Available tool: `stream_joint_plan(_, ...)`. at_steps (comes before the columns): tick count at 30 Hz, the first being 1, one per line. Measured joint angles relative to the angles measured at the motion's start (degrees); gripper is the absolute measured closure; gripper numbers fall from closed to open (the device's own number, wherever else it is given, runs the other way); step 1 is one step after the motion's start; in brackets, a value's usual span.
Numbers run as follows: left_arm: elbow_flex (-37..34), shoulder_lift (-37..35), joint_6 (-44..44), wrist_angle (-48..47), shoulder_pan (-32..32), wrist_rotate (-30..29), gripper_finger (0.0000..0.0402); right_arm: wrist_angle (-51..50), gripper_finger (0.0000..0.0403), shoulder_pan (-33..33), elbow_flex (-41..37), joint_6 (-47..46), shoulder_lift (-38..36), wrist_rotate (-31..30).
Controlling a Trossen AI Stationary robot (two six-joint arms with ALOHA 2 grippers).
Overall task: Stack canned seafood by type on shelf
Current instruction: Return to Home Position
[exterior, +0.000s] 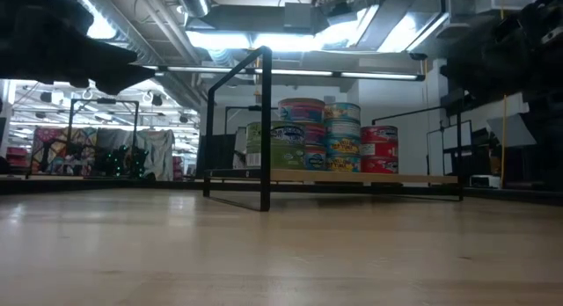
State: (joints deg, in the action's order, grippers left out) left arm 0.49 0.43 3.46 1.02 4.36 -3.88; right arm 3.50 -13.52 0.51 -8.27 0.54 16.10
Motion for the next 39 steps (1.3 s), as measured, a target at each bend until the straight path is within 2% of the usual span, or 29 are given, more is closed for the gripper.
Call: stream_joint_plan(39,0.00,0.20,-2.29,0.02,0.00,0.24,0.0066,-0.18,0.0265,0.00,-0.04,0.04,0.04,-1.51)
